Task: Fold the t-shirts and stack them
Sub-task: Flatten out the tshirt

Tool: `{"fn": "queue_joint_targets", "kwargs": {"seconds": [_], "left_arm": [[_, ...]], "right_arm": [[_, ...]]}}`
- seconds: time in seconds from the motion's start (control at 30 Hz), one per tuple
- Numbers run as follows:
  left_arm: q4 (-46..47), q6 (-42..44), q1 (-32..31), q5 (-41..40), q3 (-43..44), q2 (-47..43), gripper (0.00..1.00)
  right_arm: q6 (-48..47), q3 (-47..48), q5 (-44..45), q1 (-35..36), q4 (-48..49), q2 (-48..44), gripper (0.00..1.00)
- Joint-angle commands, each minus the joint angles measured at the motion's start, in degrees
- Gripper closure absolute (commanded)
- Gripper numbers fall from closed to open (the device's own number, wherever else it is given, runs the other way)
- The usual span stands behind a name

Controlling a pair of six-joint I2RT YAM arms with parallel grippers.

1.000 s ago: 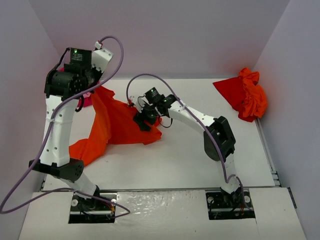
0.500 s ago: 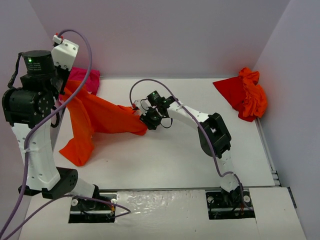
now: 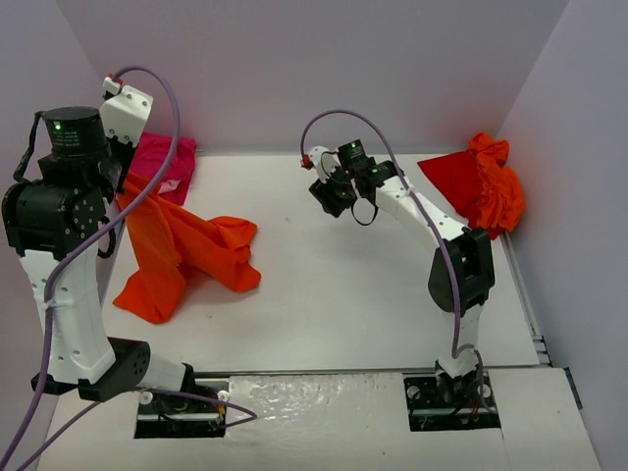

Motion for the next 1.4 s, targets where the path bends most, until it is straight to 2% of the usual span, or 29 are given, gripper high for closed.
{"fn": "queue_joint_targets", "kwargs": {"seconds": [0.0, 0.27, 0.6, 1.1, 1.17, 1.2, 1.23, 1.27, 1.37], "left_arm": [[4.0, -0.7, 0.4, 0.1, -2.6, -1.7, 1.0], [5.2, -1.6, 0.3, 0.3, -6.8, -1.8, 1.0], [5.5, -2.7, 0.3, 2.0, -11.5, -3.6, 1.0], [5.1, -3.5, 0.4, 5.2, -21.0, -9.4, 1.0], [5.4, -3.3, 0.4, 5.0, -22.6, -10.2, 1.0], [5.7, -3.2, 0.4, 4.9, -23.5, -10.6, 1.0], [5.9, -3.1, 0.4, 4.9, -24.4, -11.1, 1.0], [6.0, -3.0, 0.4, 4.9, -25.1, -11.4, 1.0], [6.2, -2.9, 0.4, 5.2, -25.9, -11.7, 1.0]], "right_arm": [[1.7, 1.3, -5.2, 3.1, 1.1, -1.9, 0.48], [1.4, 2.0, -7.2, 14.7, 1.2, -2.1, 0.46], [2.6, 7.7, -7.1, 22.5, 1.2, 8.3, 0.52], [4.2, 17.2, -5.6, 25.1, 0.9, 22.8, 0.51], [4.6, 18.5, -4.4, 25.3, 0.5, 24.6, 0.65], [4.7, 18.7, -3.5, 25.4, 0.1, 25.3, 0.76], [4.4, 18.4, -2.6, 25.5, -0.4, 25.7, 0.9], [3.9, 17.3, -1.9, 25.5, -0.8, 25.6, 1.0], [2.7, 11.1, 3.1, 25.4, -1.1, 23.4, 1.0]]}}
